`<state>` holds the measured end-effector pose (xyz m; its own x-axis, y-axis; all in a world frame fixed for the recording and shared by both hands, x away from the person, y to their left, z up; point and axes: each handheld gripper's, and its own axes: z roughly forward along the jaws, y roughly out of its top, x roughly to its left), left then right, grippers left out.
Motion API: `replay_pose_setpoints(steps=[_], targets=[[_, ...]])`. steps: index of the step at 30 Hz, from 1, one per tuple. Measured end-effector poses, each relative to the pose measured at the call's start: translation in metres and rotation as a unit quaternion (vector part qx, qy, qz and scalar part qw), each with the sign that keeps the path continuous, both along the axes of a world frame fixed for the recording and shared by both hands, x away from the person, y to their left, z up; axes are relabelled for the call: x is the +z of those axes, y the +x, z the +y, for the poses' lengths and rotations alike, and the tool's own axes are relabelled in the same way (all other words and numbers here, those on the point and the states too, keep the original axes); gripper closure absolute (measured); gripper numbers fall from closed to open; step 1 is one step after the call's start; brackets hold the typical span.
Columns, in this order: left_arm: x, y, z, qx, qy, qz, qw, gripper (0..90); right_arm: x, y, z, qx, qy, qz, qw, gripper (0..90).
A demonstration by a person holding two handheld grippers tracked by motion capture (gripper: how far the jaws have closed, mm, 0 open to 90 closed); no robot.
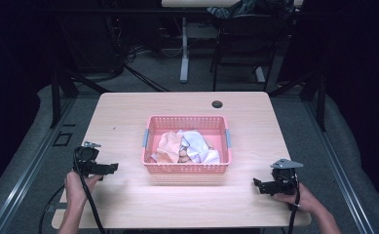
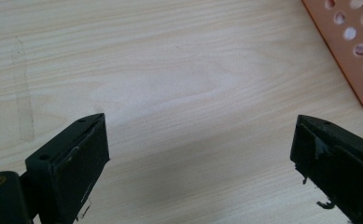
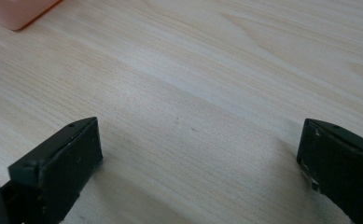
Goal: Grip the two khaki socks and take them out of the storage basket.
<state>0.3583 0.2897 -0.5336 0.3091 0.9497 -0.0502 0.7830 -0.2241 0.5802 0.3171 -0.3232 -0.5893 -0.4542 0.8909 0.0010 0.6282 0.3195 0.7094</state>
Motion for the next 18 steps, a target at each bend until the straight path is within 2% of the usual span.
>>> replay_pose_setpoints(steps=[5, 7, 10, 16, 18], targets=[[-0.001, 0.001, -0.001, -0.008, -0.004, 0.006, 0.9999, 3.7, 0.000, 0.000, 0.000, 0.002, 0.000, 0.001, 1.0000, 0.0], [-0.001, 0.001, -0.003, -0.022, -0.004, 0.005, 0.9997, 0.2, 0.000, 0.000, 0.000, 0.002, 0.000, 0.000, 1.0000, 0.0], [0.000, 0.001, -0.005, -0.037, -0.006, -0.001, 0.9993, 0.2, 0.000, 0.000, 0.000, 0.001, 0.001, -0.001, 1.0000, 0.0], [0.003, 0.002, -0.011, -0.052, 0.001, -0.007, 0.9986, 0.2, 0.000, 0.000, 0.000, 0.002, 0.003, -0.001, 1.0000, 0.0], [0.004, 0.003, -0.013, -0.055, -0.003, -0.009, 0.9984, 0.2, 0.000, 0.001, 0.000, 0.002, 0.002, 0.000, 1.0000, 0.0]])
